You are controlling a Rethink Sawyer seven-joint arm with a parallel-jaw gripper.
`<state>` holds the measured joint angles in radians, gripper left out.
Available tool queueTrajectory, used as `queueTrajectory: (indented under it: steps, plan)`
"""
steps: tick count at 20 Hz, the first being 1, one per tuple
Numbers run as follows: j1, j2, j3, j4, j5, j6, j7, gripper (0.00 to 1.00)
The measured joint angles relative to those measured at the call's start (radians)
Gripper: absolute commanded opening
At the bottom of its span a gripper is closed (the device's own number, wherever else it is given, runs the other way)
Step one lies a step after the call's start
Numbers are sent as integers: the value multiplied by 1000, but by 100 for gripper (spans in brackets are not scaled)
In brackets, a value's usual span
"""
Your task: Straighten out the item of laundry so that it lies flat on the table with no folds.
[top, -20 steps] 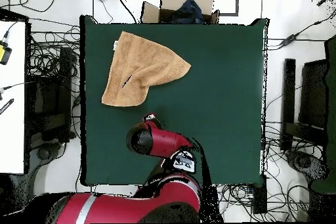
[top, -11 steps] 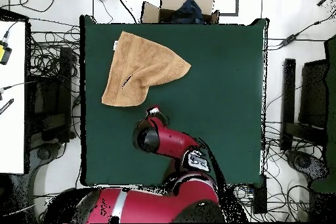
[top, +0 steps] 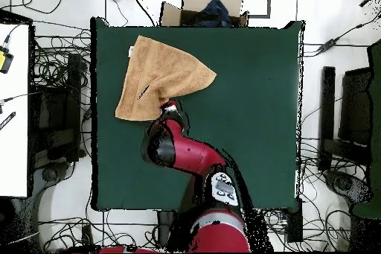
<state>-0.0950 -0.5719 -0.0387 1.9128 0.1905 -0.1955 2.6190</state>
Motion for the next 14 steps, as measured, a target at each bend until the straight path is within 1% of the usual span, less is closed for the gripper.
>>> queueTrajectory:
  steps: [4, 6, 8, 14]
  plan:
    - [25, -30, 0, 0, 45, 0, 0, 100]
    - [45, -40, 0, -3, 84, 0, 0, 100]
    - [57, -35, 0, -11, 107, 0, 0, 100]
    - [66, 2, 1, -39, 130, 0, 0, 100]
